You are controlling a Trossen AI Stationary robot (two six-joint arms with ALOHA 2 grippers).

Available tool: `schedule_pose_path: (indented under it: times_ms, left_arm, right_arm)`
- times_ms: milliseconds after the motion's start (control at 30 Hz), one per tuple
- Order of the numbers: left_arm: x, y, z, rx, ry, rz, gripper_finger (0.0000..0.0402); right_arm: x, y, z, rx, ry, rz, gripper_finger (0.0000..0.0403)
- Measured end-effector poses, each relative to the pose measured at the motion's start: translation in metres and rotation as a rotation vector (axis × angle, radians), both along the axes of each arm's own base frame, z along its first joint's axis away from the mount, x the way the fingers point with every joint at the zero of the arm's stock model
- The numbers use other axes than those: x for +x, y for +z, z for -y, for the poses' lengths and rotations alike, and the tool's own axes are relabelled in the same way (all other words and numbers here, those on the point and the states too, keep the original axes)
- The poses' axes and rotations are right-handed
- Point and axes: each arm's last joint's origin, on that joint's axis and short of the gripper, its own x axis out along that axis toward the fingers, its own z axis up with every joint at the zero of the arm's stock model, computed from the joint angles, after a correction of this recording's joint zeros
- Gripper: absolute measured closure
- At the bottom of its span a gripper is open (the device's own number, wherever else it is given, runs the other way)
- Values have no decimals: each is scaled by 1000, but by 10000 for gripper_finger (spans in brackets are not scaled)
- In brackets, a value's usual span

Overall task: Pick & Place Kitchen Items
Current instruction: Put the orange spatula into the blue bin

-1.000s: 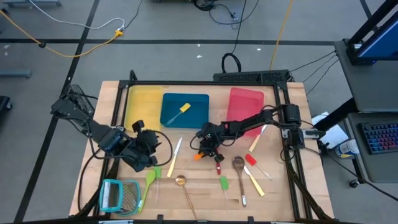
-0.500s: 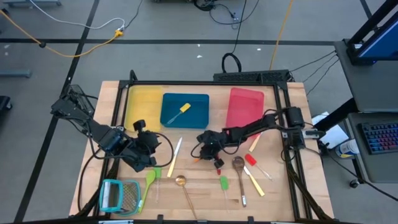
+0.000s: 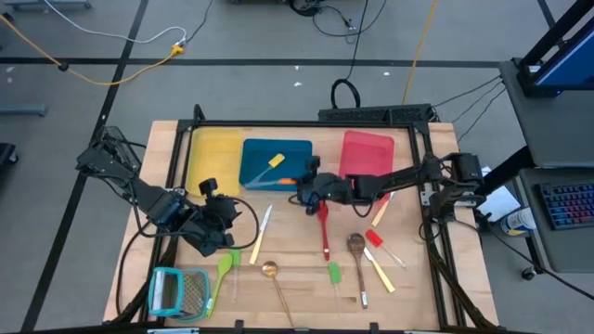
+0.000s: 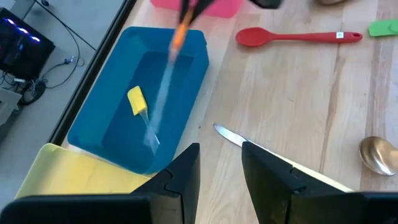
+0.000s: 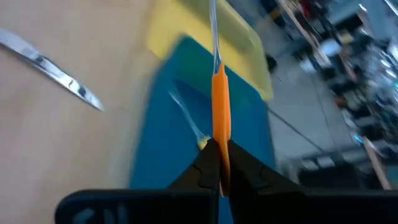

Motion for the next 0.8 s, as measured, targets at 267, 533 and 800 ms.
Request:
schedule_pose_path:
  times_ms: [267, 533, 800]
  left_arm:
    - [0, 0, 0, -33, 38, 24, 277]
    - [2, 1, 1, -59, 56, 50, 277]
    - [4, 2, 2, -67, 47, 69, 277]
  right_arm:
    - [0, -8, 44, 68, -118, -28, 401]
    - [5, -26, 69, 232, -37, -8, 401]
    - [7, -52, 80, 272, -45, -65, 395]
